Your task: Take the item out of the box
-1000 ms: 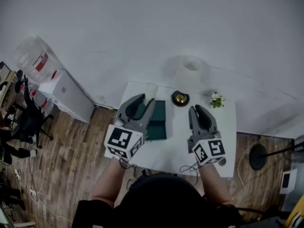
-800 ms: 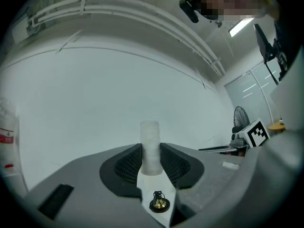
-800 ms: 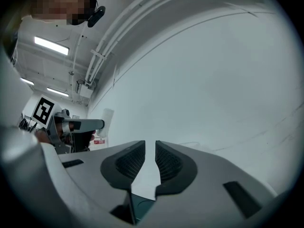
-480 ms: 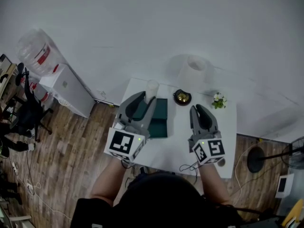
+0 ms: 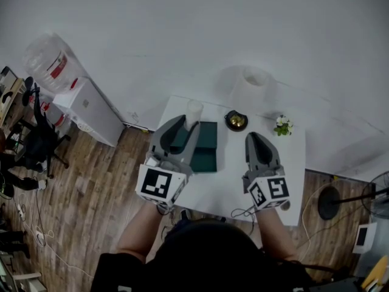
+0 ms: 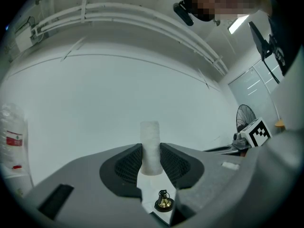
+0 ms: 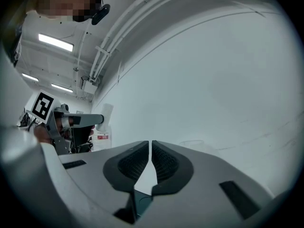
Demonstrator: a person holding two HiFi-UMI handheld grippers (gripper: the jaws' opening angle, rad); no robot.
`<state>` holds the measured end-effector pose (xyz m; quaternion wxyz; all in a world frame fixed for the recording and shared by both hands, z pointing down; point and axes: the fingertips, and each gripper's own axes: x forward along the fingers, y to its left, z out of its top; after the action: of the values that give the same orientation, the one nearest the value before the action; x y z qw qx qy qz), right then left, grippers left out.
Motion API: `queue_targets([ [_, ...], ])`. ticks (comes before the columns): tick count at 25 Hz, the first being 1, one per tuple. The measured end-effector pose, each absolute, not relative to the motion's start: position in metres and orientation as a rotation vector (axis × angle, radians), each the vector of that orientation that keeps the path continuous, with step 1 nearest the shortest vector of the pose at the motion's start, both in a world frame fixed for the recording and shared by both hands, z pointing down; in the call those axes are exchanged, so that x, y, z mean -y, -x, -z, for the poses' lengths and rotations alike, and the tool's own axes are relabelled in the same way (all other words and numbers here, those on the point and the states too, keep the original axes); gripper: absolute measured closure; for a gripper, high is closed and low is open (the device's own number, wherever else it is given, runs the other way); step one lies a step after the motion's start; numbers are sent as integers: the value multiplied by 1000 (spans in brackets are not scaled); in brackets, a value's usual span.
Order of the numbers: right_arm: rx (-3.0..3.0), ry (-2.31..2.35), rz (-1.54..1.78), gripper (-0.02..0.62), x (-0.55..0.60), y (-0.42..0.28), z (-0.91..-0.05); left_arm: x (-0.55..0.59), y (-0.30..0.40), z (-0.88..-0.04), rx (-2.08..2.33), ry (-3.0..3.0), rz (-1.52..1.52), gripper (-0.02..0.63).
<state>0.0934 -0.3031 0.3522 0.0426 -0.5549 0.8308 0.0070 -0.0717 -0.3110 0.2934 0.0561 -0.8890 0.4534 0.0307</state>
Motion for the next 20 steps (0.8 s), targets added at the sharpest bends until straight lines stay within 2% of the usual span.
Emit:
queue_targets([
  [20, -2531, 1725, -6, 579, 303, -99, -357, 314, 74, -309, -1407, 2719, -67, 488],
])
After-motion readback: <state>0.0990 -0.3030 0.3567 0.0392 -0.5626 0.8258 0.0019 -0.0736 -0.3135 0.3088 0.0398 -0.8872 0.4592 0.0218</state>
